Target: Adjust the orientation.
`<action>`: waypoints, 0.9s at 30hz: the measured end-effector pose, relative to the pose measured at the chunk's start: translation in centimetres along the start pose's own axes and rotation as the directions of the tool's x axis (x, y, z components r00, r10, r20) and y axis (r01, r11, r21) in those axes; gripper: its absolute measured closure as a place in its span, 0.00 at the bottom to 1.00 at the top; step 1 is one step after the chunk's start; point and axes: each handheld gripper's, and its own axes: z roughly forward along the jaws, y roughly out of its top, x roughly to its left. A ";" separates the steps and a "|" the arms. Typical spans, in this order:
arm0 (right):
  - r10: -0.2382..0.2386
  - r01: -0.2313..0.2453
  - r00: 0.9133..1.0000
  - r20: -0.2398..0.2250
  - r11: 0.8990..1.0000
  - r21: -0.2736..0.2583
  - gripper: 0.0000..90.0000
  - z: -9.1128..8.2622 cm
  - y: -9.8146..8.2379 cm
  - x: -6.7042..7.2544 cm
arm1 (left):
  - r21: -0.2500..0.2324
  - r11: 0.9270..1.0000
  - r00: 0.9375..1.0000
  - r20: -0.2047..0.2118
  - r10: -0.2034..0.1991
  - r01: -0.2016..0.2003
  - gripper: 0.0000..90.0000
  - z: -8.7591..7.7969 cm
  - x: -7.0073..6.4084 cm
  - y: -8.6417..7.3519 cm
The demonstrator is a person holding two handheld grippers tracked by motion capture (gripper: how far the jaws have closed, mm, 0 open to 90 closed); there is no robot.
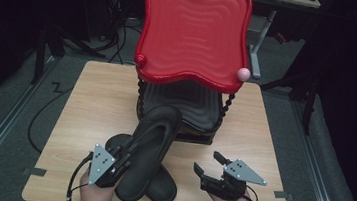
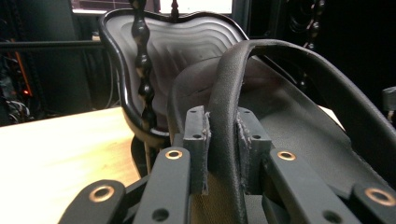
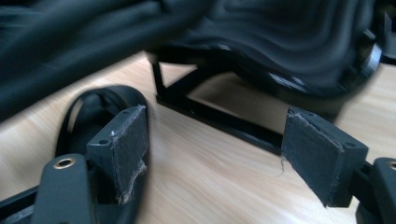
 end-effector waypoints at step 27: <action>-0.068 0.064 0.996 -0.061 0.996 -0.069 0.58 6.6 4.2 4.2 | -0.027 0.999 0.996 -0.079 0.036 -0.038 0.86 7.3 -1.1 0.4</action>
